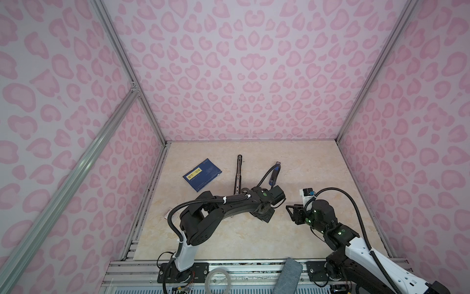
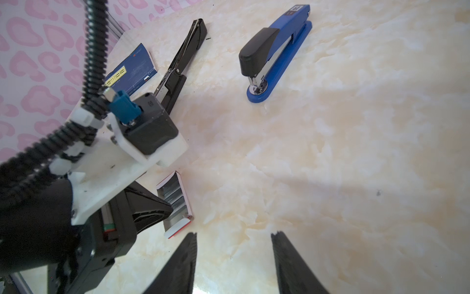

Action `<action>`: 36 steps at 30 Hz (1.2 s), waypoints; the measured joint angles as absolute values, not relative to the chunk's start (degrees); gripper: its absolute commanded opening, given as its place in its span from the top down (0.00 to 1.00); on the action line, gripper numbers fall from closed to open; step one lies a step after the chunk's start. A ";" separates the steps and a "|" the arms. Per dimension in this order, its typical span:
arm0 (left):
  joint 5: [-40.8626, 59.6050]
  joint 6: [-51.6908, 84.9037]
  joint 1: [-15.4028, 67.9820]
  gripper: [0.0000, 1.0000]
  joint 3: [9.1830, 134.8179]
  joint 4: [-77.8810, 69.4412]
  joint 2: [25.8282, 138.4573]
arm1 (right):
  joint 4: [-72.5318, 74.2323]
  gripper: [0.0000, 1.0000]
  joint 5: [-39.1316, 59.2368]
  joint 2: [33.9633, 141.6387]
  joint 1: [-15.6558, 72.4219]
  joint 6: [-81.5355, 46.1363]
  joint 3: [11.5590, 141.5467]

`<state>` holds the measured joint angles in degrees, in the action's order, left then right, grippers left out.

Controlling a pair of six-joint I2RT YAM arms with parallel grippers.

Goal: Load the staples into the stapler

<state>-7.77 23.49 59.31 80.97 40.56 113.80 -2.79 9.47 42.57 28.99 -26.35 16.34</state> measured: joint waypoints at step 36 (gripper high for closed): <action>-6.72 22.61 59.31 0.92 81.21 40.56 116.29 | -1.30 0.49 10.11 42.09 28.40 -26.46 15.53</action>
